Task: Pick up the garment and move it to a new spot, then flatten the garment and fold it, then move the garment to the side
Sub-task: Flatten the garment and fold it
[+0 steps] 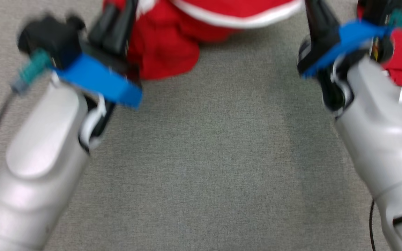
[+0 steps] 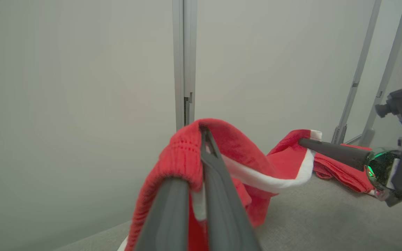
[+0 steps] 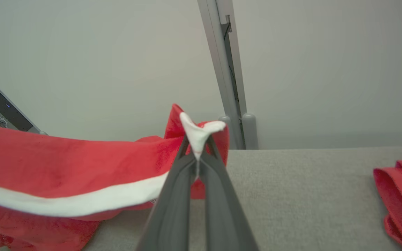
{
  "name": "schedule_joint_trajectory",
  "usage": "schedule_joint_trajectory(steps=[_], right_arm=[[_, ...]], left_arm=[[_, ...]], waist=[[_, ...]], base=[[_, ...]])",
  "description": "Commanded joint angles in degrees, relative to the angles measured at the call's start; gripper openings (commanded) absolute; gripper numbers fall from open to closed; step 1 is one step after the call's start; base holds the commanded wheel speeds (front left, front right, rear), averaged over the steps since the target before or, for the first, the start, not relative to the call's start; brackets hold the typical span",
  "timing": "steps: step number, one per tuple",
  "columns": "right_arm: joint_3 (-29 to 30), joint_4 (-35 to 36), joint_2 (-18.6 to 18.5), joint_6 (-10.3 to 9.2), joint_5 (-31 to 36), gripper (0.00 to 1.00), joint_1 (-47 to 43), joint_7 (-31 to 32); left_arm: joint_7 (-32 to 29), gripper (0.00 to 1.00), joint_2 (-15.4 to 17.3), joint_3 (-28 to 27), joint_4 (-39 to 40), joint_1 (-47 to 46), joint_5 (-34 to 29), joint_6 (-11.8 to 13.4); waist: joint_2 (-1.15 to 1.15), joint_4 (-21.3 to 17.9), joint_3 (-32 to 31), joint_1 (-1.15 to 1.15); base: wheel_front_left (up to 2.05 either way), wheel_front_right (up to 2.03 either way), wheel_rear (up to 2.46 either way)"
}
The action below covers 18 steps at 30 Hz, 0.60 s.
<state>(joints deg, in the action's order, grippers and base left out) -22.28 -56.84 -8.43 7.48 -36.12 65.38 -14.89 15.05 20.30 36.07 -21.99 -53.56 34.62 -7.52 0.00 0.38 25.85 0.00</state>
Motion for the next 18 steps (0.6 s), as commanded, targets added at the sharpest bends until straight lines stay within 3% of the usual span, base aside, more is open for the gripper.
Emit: schedule_joint_trajectory(steps=[1, 9, 18], right_arm=[[-1.0, 1.4, -1.1, 0.03, -1.8, 0.00, -4.5, -0.3], [-5.1, 10.9, -3.6, 0.03, -10.6, 0.00, -24.1, -0.1], [-4.2, 22.2, -7.0, 0.03, -17.3, 0.00, -41.9, 0.5]], left_arm=[[0.1, 0.00, -0.2, -1.5, 1.7, 4.8, -0.6, 0.1], [0.1, 0.00, -1.3, -5.2, 8.5, 29.2, -3.4, 0.1], [0.2, 0.00, -4.3, -4.8, 11.6, 45.3, -6.9, 0.1]], waist=[[0.00, 0.0, -1.3, 0.00], [0.00, -0.4, -6.3, 0.00], [0.00, 1.3, -11.4, 0.00]], base=[[0.00, 0.00, 0.00], [0.00, 0.00, 0.00], [0.00, 0.00, 0.00]])
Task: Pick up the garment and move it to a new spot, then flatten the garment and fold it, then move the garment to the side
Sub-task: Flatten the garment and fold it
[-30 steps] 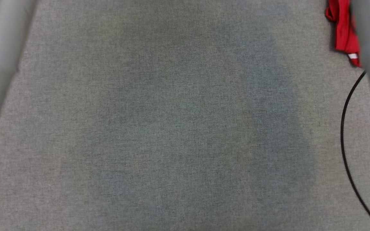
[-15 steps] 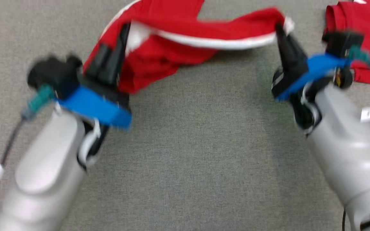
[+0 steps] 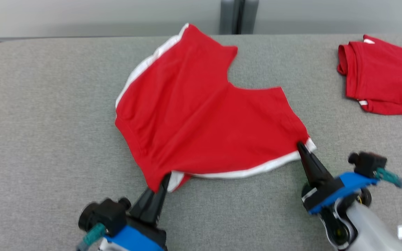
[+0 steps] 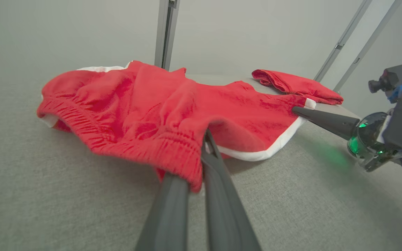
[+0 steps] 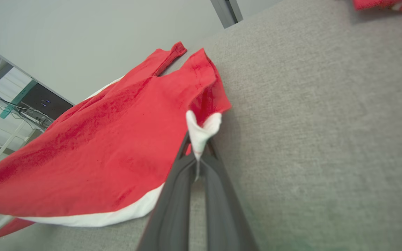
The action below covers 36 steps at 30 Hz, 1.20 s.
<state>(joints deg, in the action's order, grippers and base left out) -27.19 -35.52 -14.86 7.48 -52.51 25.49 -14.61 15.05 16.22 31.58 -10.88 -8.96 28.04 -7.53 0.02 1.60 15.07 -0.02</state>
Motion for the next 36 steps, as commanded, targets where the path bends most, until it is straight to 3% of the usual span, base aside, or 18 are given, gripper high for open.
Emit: schedule_joint_trajectory(steps=[1, 10, 17, 26, 36], right_arm=[[1.4, 2.4, -0.9, 0.03, -1.8, 0.00, -4.1, 0.3], [9.3, 13.4, -2.4, 0.03, -3.9, 0.00, -19.2, 1.9], [18.2, 21.5, -0.1, 0.03, -2.1, 0.00, -24.8, 6.2], [24.7, 25.9, 3.8, 0.03, 5.8, 0.00, -17.6, 13.3], [26.5, 19.1, 5.4, 0.03, 12.7, 0.00, -0.5, 18.3]], left_arm=[[0.1, 0.00, -0.3, -0.2, 0.6, 2.1, -0.6, 0.1], [0.1, 0.00, -1.0, 0.5, 2.1, 9.7, -1.5, 0.1], [0.1, 0.00, -1.4, 3.1, 2.4, 10.1, -1.0, 0.1], [0.1, 0.00, -1.9, 6.1, 2.6, 5.6, -0.2, 0.1], [0.1, 0.00, -3.6, 4.1, 3.2, -0.4, 5.3, 0.1]], waist=[[-0.02, 0.4, -1.1, 0.02], [-0.02, 1.8, -4.1, 0.02], [-0.02, 2.9, -5.0, 0.02], [-0.02, 4.6, -4.0, 0.02], [-0.02, 7.9, -0.6, 0.02]], base=[[0.00, 0.00, 0.00], [0.00, 0.00, 0.00], [0.00, 0.00, 0.00], [0.00, 0.00, 0.00], [0.00, 0.00, 0.00]])
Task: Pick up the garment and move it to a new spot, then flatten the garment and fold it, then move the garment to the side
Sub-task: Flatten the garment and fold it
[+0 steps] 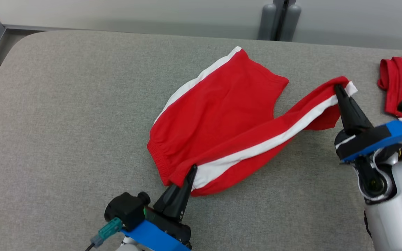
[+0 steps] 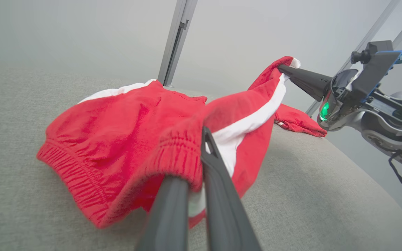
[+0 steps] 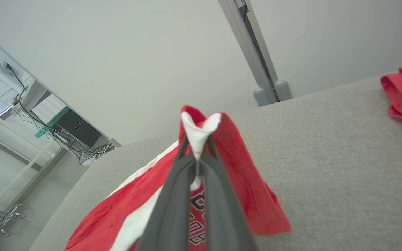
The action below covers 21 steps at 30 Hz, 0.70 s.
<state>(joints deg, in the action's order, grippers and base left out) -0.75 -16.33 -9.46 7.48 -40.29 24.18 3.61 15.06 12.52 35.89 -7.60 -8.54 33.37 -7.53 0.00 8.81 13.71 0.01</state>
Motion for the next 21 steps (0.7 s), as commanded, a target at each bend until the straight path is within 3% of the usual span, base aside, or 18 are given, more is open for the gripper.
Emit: schedule_joint_trajectory(steps=[1, 13, 21], right_arm=[[0.0, -1.4, 0.1, 0.03, 1.1, 0.00, 2.8, 0.3], [-2.4, -21.1, -0.5, 0.03, 8.8, 0.00, 26.3, 1.4], [-5.9, -35.4, 1.3, 0.03, 14.0, 0.00, 39.0, -0.9]], left_arm=[[0.1, 0.00, 0.1, -0.3, -0.1, -1.9, 0.1, 0.1], [0.1, 0.00, -1.7, -4.5, -3.5, -13.8, 2.0, 0.1], [0.1, 0.00, -3.2, -5.2, -7.0, -18.4, 1.7, 0.1]], waist=[[0.00, 1.1, 1.2, -0.01], [0.00, 6.3, 9.2, -0.01], [0.00, 8.4, 13.0, -0.01]], base=[[0.00, 0.00, 0.00], [0.00, 0.00, 0.00], [0.00, 0.00, 0.00]])
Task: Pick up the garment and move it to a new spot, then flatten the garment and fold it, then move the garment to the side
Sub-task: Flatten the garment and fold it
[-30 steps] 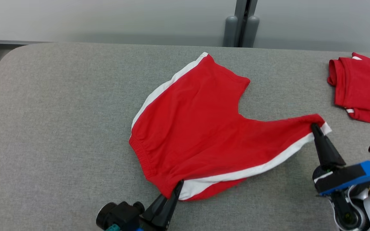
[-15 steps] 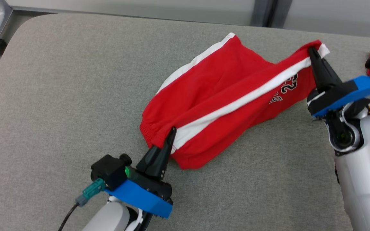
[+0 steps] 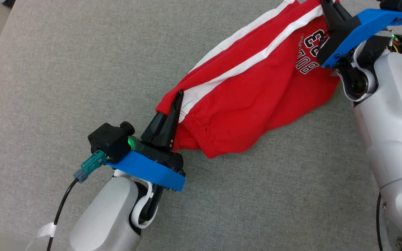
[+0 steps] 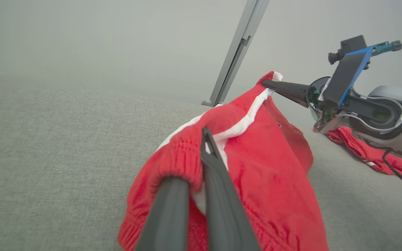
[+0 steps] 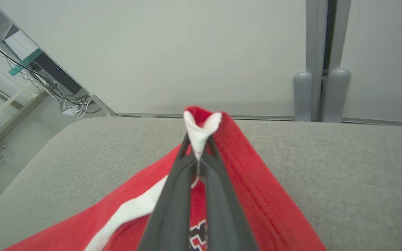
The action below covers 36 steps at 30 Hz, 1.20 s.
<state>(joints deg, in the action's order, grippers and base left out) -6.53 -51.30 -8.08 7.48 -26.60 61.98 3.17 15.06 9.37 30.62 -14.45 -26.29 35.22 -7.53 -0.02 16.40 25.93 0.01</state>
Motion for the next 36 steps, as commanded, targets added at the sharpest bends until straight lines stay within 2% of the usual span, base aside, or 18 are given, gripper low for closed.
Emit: schedule_joint_trajectory(steps=[1, 9, 10, 11, 12, 13, 14, 15, 24, 29, 36], right_arm=[[-0.3, -2.1, 0.2, 0.03, 0.8, 0.00, 2.3, -0.9], [-0.6, -13.6, 0.8, 0.03, 3.3, 0.00, 8.9, -4.3], [-0.5, -14.7, 0.9, 0.03, 3.5, 0.13, 9.5, -4.6], [-0.8, -15.6, 1.2, 0.03, 3.8, 0.41, 10.1, -4.8], [-1.1, -16.4, 1.5, 0.03, 3.9, 1.00, 10.5, -5.0], [-1.4, -17.1, 1.7, 0.03, 4.1, 1.00, 10.7, -5.2], [-1.7, -17.6, 1.7, 0.03, 4.0, 1.00, 10.7, -5.5], [-2.2, -18.0, 1.7, 0.03, 4.0, 1.00, 10.6, -5.6], [-6.9, -18.3, -0.9, 0.03, 3.0, 1.00, 6.7, -6.2], [-10.1, -17.2, -4.6, 0.03, 1.5, 1.00, 3.5, -6.7], [-12.7, -17.7, -9.2, 0.03, 0.0, 1.00, 0.3, -6.7]], left_arm=[[0.1, 0.00, -0.2, 0.0, -0.6, -1.0, -0.2, 0.1], [0.1, 0.00, -1.5, -0.2, -3.8, -2.5, -0.4, 0.1], [0.1, 0.00, -1.5, 0.0, -4.3, -2.5, -0.6, 0.1], [0.1, 0.00, -1.7, 0.1, -4.8, -2.7, -0.4, 0.1], [0.1, 0.01, -1.9, 0.0, -4.9, -2.8, -0.1, 0.1], [0.1, 0.34, -2.0, -0.1, -5.1, -2.9, -0.1, 0.1], [0.1, 0.95, -1.9, -0.3, -5.3, -2.8, -0.5, 0.1], [0.1, 1.00, -1.9, -0.5, -5.6, -2.5, -0.8, 0.1], [0.1, 1.00, -2.9, -4.0, -4.3, 2.9, -6.1, 0.1], [0.1, 1.00, -2.7, -5.1, -2.1, 7.2, -9.3, 0.1], [0.1, 1.00, -2.7, -13.0, 2.0, 11.8, -14.2, 0.1]], waist=[[0.02, 1.0, 1.0, -0.01], [0.02, 2.2, 2.5, -0.01], [0.02, 2.2, 2.5, -0.01], [0.02, 2.3, 2.6, -0.01], [0.02, 2.2, 2.5, -0.01], [0.02, 2.2, 2.4, -0.01], [0.02, 2.1, 2.2, -0.01], [0.02, 2.1, 1.9, -0.01], [0.02, 1.8, -1.3, -0.01], [0.02, 2.5, -2.7, -0.01], [0.02, 3.5, -3.3, -0.01]], base=[[0.00, 0.00, 0.00], [0.00, 0.00, 0.00], [0.00, 0.00, 0.00], [0.00, 0.00, 0.00], [0.00, 0.00, 0.00], [0.00, 0.00, 0.00], [0.00, 0.00, 0.00], [0.00, 0.00, 0.00], [0.00, 0.00, 0.00], [0.00, 0.00, 0.00], [0.00, 0.00, 0.00]])
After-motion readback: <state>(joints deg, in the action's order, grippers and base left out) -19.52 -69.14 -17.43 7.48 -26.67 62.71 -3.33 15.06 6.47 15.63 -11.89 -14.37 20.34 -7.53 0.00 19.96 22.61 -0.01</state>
